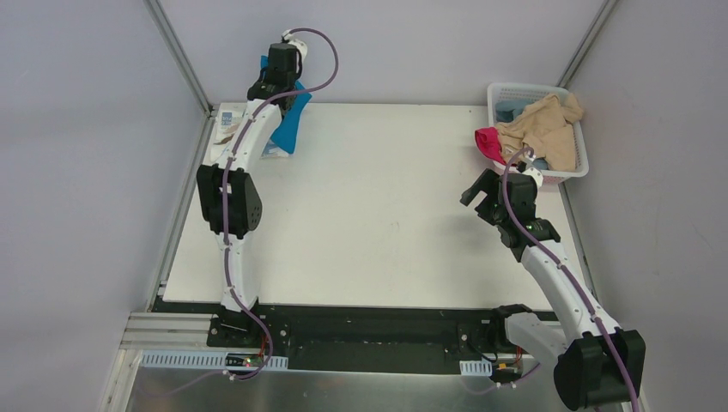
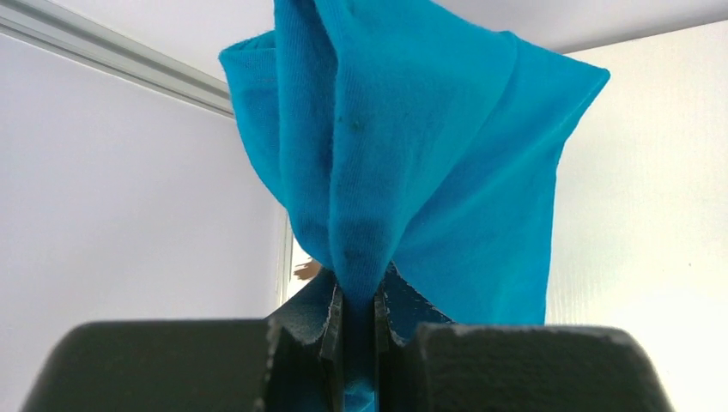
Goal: Fold and stack the t-shirts
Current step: Put the neatly folded tshirt into the corner of the board with the left arm
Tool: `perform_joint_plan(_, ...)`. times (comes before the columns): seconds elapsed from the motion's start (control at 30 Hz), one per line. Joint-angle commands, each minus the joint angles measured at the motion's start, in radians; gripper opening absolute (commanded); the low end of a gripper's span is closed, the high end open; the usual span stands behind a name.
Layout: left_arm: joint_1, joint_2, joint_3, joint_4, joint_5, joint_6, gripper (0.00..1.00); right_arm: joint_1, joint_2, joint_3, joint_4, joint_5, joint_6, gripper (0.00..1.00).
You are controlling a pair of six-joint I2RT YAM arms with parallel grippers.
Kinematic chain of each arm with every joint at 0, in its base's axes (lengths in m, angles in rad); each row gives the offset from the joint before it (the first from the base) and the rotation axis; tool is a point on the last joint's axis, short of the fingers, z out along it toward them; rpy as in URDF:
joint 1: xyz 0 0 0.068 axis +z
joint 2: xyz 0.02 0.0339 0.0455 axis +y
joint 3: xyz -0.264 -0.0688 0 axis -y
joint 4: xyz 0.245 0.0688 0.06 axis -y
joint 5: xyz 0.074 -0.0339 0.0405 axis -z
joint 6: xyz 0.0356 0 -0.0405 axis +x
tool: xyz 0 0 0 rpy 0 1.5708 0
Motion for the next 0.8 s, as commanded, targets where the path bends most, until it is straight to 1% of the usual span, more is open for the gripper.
perform_joint_plan(0.0, 0.013, -0.125, -0.010, 0.046, 0.027, 0.003, 0.00, -0.003, -0.021, -0.007, 0.017, 0.028, 0.001, 0.99)
perform_joint_plan(0.2, 0.042, -0.112, -0.043, 0.038, 0.034, -0.039, 0.00, -0.003, -0.014, -0.004, 0.016, 0.031, 0.003, 0.99)
perform_joint_plan(0.3, 0.072, -0.084, -0.044, 0.031, 0.075, -0.080, 0.00, -0.003, -0.012, -0.001, 0.016, 0.038, 0.004, 0.99)
perform_joint_plan(0.47, 0.125, 0.002, 0.008, -0.003, 0.119, -0.125, 0.00, -0.003, -0.005, 0.002, 0.012, 0.047, 0.001, 0.99)
perform_joint_plan(0.77, 0.193, 0.136, 0.113, -0.006, 0.187, -0.146, 0.00, -0.003, 0.006, 0.008, 0.009, 0.052, 0.001, 0.99)
